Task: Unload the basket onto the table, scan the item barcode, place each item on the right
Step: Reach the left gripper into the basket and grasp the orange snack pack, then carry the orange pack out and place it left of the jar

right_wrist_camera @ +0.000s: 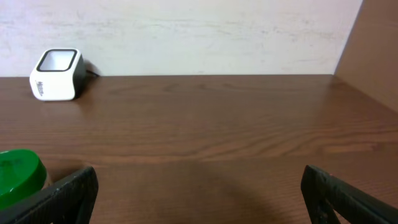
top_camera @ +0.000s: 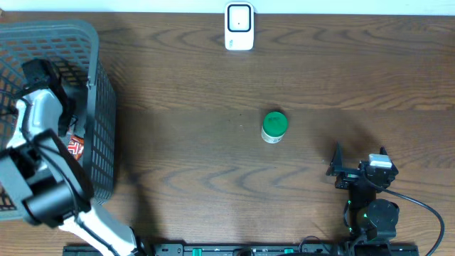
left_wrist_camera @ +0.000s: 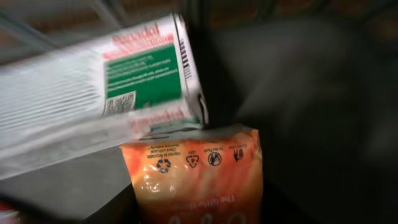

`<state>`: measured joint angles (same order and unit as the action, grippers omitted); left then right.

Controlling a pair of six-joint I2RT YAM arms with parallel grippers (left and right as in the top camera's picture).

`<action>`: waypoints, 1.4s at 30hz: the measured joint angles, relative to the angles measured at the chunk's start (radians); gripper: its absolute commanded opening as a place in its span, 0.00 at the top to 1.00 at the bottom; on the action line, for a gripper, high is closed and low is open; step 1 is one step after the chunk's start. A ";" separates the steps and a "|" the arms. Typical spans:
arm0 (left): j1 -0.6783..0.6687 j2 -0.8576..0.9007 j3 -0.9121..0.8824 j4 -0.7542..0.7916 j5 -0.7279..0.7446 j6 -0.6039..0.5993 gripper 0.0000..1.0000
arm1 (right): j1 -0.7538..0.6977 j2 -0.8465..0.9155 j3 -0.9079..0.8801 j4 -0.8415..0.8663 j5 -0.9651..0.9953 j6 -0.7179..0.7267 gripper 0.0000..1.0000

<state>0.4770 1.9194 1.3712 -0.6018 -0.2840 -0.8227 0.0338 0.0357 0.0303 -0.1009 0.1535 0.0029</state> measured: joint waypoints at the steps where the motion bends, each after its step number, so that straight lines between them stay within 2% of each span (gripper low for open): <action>1: 0.000 -0.032 -0.002 -0.007 -0.001 0.011 0.52 | 0.000 0.000 0.000 0.000 0.000 0.000 0.01; 11: 0.002 -0.437 -0.002 -0.157 0.011 0.047 0.52 | 0.000 0.000 0.000 0.000 0.000 0.000 0.01; 19: -0.010 -0.723 -0.002 -0.238 0.237 0.082 0.52 | 0.000 0.000 0.000 0.000 0.000 0.000 0.01; 21: -0.040 -0.786 -0.002 -0.252 0.294 0.091 0.47 | 0.000 0.000 0.000 0.000 0.000 0.000 0.01; 28: -0.233 -0.926 -0.002 -0.282 0.460 0.095 0.46 | 0.000 0.000 0.000 0.000 0.000 0.000 0.01; 33: -0.457 -0.926 -0.002 -0.310 0.520 0.098 0.46 | 0.000 0.000 0.000 0.000 0.000 0.000 0.01; 36: -0.586 -0.898 -0.010 -0.334 0.511 0.098 0.46 | 0.000 0.000 0.000 0.000 0.000 0.000 0.01; 42: -0.829 -0.766 -0.081 -0.337 0.398 0.092 0.46 | 0.000 0.000 0.000 0.000 0.000 0.000 0.01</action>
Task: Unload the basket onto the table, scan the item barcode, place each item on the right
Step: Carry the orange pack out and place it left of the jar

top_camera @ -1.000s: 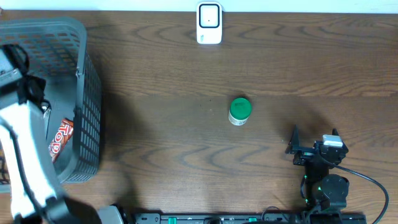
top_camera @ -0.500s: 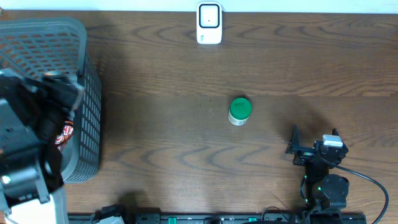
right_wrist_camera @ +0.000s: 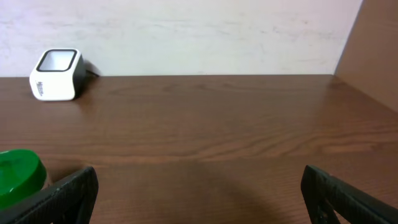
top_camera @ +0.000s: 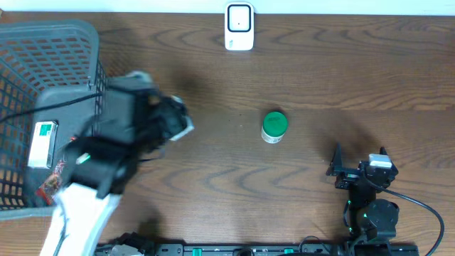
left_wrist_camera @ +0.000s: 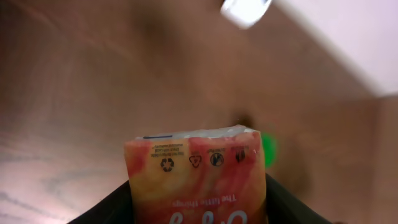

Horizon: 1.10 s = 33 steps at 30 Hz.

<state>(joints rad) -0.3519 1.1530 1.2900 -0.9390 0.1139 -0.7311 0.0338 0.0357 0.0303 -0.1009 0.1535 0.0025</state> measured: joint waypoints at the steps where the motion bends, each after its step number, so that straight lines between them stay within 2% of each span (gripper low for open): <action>1: -0.033 0.035 -0.012 0.000 -0.029 -0.006 0.46 | 0.000 0.000 0.000 0.000 0.000 0.000 0.01; 6: -0.155 0.216 -0.036 0.017 -0.162 -0.084 0.46 | 0.000 0.000 0.000 0.000 0.000 0.000 0.01; 10: -0.228 0.380 -0.036 0.090 -0.241 -0.187 0.46 | 0.000 0.000 0.000 0.000 0.000 0.000 0.01; 17: -0.300 0.653 -0.037 0.210 -0.285 -0.470 0.46 | 0.000 0.000 0.000 0.000 0.000 0.000 0.01; 23: -0.334 0.800 -0.037 0.275 -0.293 -0.788 0.46 | 0.000 0.000 0.000 0.000 0.000 0.000 0.01; 25: -0.336 0.821 -0.037 0.305 -0.298 -0.879 0.34 | 0.000 0.000 0.000 0.000 0.000 0.000 0.01; 28: -0.337 0.818 -0.037 0.345 -0.304 -0.955 0.23 | 0.000 0.000 0.000 0.000 0.000 0.000 0.01; 33: -0.336 0.814 -0.035 0.357 -0.312 -0.998 0.13 | 0.000 0.000 0.000 0.000 0.000 0.000 0.01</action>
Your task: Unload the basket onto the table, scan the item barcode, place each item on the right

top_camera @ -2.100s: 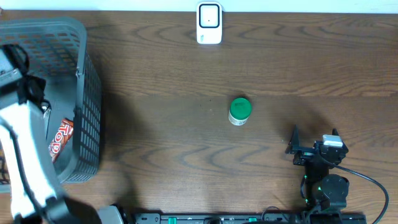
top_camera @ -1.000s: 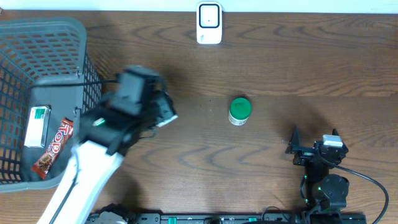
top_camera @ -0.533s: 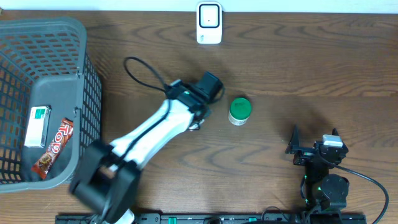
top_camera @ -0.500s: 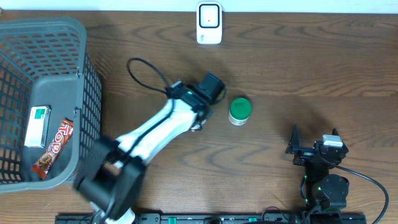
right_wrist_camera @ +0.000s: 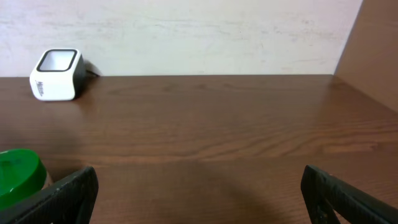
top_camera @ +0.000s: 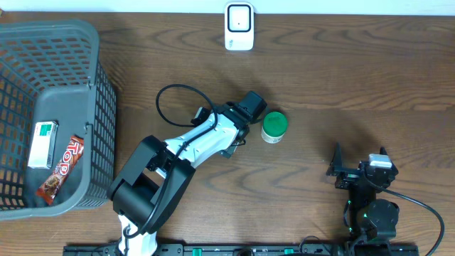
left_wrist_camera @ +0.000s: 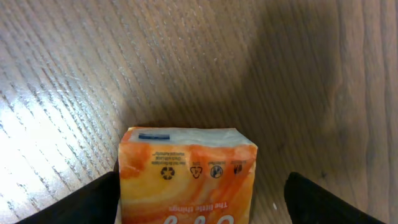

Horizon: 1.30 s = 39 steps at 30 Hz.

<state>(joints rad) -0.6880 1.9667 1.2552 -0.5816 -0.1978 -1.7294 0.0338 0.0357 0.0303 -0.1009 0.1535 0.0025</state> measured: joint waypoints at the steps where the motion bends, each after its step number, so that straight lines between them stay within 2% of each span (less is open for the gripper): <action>1: 0.000 -0.003 0.000 -0.003 0.000 0.006 0.10 | 0.000 0.000 0.000 0.000 0.000 0.000 0.01; 5: 0.000 -0.060 0.000 -0.064 -0.015 0.051 0.10 | 0.000 0.000 0.000 0.000 0.000 0.000 0.01; 11: 0.000 -0.318 -0.002 -0.125 -0.072 0.176 0.09 | 0.000 0.000 0.000 0.000 0.000 0.000 0.01; 16: 0.000 -0.594 -0.002 -0.128 -0.174 0.427 0.08 | 0.000 0.000 0.000 0.000 0.000 0.000 0.01; 20: 0.046 -0.789 -0.001 -0.128 -0.264 0.655 0.01 | 0.000 0.000 0.000 0.000 0.000 0.000 0.01; 25: 0.230 -0.982 0.014 -0.131 -0.321 0.921 0.00 | 0.000 0.000 0.000 0.000 0.000 0.000 0.01; 29: 0.404 -1.061 0.083 -0.103 -0.340 1.106 0.02 | 0.000 0.000 0.000 0.000 0.000 0.000 0.01; 34: 0.645 -1.077 0.217 -0.039 -0.362 1.326 0.02 | 0.000 0.000 0.000 0.000 0.000 0.000 0.01; 37: 0.771 -1.048 0.278 -0.006 -0.364 1.413 0.02 | 0.000 0.000 0.000 0.000 0.000 0.000 0.01; 39: 0.808 -1.032 0.288 0.012 -0.363 1.440 0.02 | 0.000 0.000 0.000 0.000 0.000 0.000 0.01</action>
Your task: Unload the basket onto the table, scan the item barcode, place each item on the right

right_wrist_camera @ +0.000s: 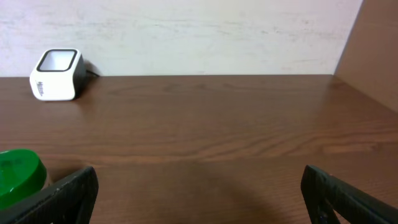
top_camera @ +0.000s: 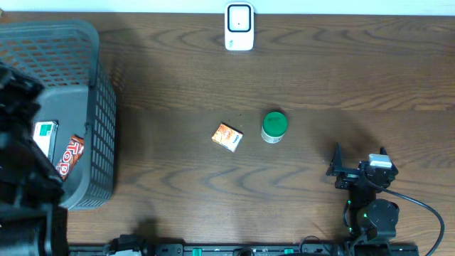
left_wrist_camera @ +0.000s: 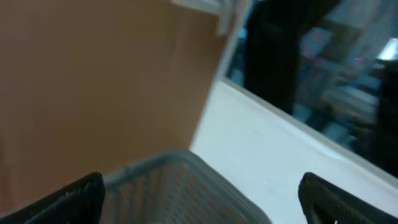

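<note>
An orange packet (top_camera: 227, 136) lies alone on the wooden table, just left of a green-lidded jar (top_camera: 274, 126). The white scanner (top_camera: 239, 26) stands at the far edge, and the right wrist view shows the scanner (right_wrist_camera: 57, 83) too. My left arm (top_camera: 18, 153) is a dark blur over the grey basket (top_camera: 99, 99) at the far left. In its wrist view, my left gripper (left_wrist_camera: 199, 208) is open and empty, above the basket rim (left_wrist_camera: 186, 177). My right gripper (right_wrist_camera: 199, 199) rests open near the front right, holding nothing, with the jar's lid (right_wrist_camera: 18, 177) at its left.
Inside the basket lie a green-and-white box (top_camera: 44, 139) and a red snack bar (top_camera: 71, 153). The right arm's base (top_camera: 373, 213) sits at the front right edge. A pale wall runs behind the table's far edge.
My left gripper was at the table's middle, fingers wide around the orange packet lying beside the jar. It is now back over the basket, and the packet lies alone. The right arm is unchanged.
My left gripper first held the orange packet down inside the basket. Then it held the packet over the table right of the basket. Later the packet lay by the green jar between open fingers. Now the arm is back at the basket, empty.
</note>
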`<state>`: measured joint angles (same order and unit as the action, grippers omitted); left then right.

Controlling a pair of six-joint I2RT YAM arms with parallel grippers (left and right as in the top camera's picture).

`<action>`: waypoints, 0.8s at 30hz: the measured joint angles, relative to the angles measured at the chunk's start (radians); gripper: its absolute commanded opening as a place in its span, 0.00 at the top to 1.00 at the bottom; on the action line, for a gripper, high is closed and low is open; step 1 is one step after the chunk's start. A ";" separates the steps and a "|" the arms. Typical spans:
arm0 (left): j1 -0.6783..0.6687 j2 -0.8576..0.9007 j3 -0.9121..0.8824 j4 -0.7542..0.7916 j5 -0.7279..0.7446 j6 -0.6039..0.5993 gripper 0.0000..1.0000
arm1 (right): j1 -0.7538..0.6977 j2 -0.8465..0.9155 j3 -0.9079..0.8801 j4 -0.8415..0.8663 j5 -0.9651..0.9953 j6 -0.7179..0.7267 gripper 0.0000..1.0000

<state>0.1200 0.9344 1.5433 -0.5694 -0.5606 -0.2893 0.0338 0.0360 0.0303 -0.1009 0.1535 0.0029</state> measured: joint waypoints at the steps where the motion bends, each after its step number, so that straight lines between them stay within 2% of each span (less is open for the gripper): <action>1: 0.045 0.026 0.009 0.014 0.000 0.030 0.02 | 0.000 0.000 0.000 0.000 0.000 0.000 0.01; 7: 0.120 0.171 0.011 -0.024 0.000 0.087 0.02 | 0.000 0.000 0.000 0.000 0.000 0.000 0.01; 12: 0.134 0.280 0.008 -0.168 -0.007 0.095 0.02 | 0.000 0.000 0.000 0.000 0.000 0.000 0.01; 14: 0.134 0.314 0.005 -0.180 -0.007 0.118 0.02 | 0.000 0.000 0.000 0.000 0.000 0.000 0.01; 17: 0.134 0.358 0.004 -0.191 0.014 0.194 0.02 | 0.000 0.000 0.000 0.000 0.000 0.000 0.01; 24: 0.145 0.393 -0.001 -0.228 0.166 0.483 0.02 | 0.000 0.000 0.000 0.000 0.000 0.000 0.01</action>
<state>0.2649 1.3277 1.5421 -0.7971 -0.3943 0.1936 0.0338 0.0360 0.0303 -0.1009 0.1535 0.0025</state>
